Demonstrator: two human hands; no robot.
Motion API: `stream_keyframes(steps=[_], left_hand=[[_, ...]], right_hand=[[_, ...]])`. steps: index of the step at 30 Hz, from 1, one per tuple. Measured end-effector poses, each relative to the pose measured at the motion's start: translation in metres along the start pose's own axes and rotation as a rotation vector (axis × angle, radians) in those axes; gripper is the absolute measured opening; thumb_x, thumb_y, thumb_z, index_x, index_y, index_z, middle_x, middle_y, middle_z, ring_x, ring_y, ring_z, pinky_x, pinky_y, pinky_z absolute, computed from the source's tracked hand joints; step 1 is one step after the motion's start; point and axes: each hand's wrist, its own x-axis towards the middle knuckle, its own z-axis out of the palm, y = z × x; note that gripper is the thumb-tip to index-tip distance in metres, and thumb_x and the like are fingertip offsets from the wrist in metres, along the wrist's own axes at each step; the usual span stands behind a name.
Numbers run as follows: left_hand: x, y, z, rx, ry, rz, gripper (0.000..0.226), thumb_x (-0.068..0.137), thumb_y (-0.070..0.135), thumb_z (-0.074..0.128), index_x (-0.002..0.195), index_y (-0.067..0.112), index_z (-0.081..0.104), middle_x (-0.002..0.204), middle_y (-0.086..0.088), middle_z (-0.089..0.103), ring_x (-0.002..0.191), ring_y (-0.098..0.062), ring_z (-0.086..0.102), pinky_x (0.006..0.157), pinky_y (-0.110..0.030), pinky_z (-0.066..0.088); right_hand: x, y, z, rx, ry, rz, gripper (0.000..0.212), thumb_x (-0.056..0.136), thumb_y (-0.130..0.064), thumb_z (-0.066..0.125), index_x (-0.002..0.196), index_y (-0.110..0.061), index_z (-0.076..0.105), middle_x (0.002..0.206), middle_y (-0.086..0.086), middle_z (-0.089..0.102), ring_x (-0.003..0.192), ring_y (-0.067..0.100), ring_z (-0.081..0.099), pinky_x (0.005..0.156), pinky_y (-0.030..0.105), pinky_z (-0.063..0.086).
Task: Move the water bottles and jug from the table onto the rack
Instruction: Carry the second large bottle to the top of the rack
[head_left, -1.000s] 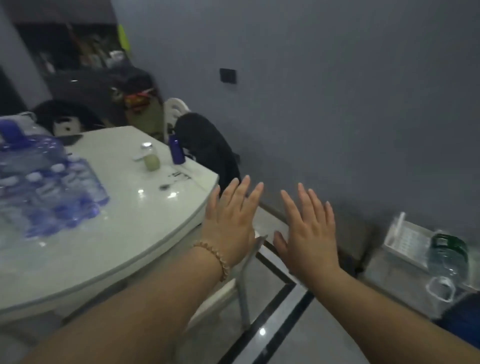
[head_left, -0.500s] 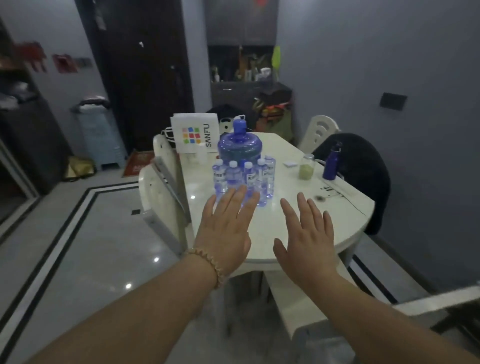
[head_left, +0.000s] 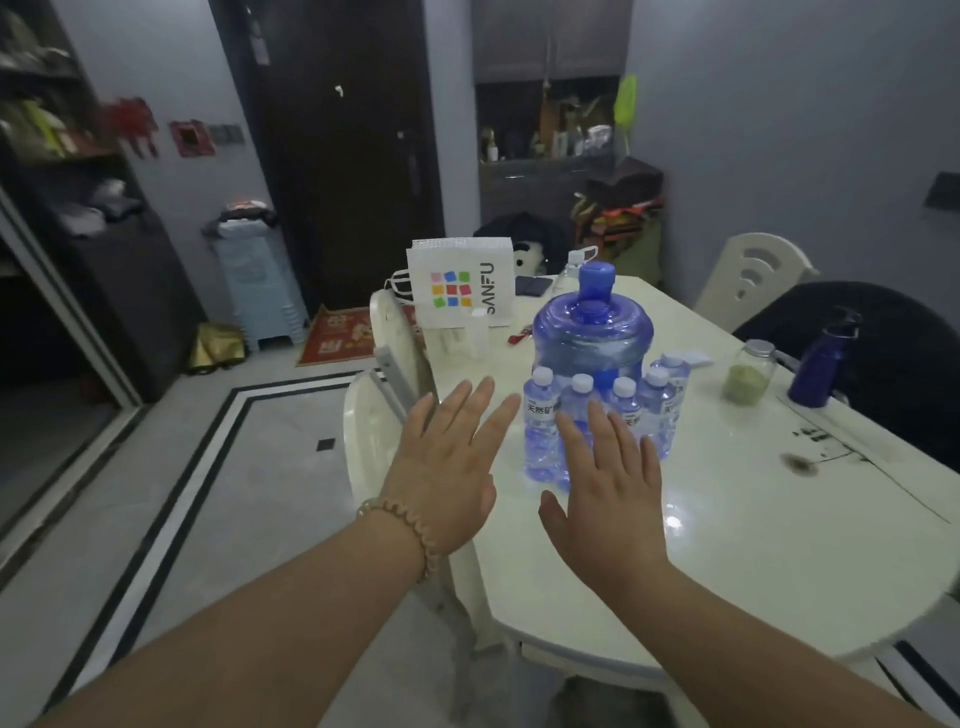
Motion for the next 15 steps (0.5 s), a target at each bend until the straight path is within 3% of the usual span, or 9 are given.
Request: stream_keyframes(steps=[6, 11, 15], left_hand=[[0.063, -0.042, 0.051, -0.025, -0.022, 0.051, 0.091, 0.069, 0.031, 0.073, 0.144, 0.023, 0.022, 0.149, -0.007, 0.034, 0.135, -0.027, 0.031, 0.11, -0.048, 0.017], [0.102, -0.082, 0.101, -0.043, -0.074, 0.094, 0.085, 0.085, 0.035, 0.057, 0.145, 0.03, -0.003, 0.157, -0.002, 0.009, 0.143, -0.023, 0.007, 0.112, -0.044, -0.003], [0.137, -0.12, 0.128, -0.091, -0.073, 0.185, 0.082, 0.089, 0.035, 0.05, 0.142, 0.032, -0.012, 0.158, 0.001, -0.004, 0.143, -0.021, -0.003, 0.113, -0.044, -0.007]], right_hand=[[0.068, -0.012, 0.039, -0.055, -0.019, 0.086, 0.082, 0.088, -0.051, 0.051, 0.148, -0.033, -0.002, 0.159, 0.002, -0.002, 0.145, 0.024, -0.005, 0.113, 0.045, -0.011], [0.108, -0.026, 0.072, -0.099, -0.042, 0.174, 0.081, 0.089, -0.052, 0.048, 0.147, -0.034, -0.006, 0.158, 0.001, -0.008, 0.144, 0.025, -0.01, 0.113, 0.045, -0.011], [0.141, -0.046, 0.096, -0.132, -0.001, 0.267, 0.08, 0.088, -0.048, 0.052, 0.147, -0.033, 0.001, 0.159, 0.002, -0.004, 0.144, 0.024, -0.007, 0.114, 0.045, -0.009]])
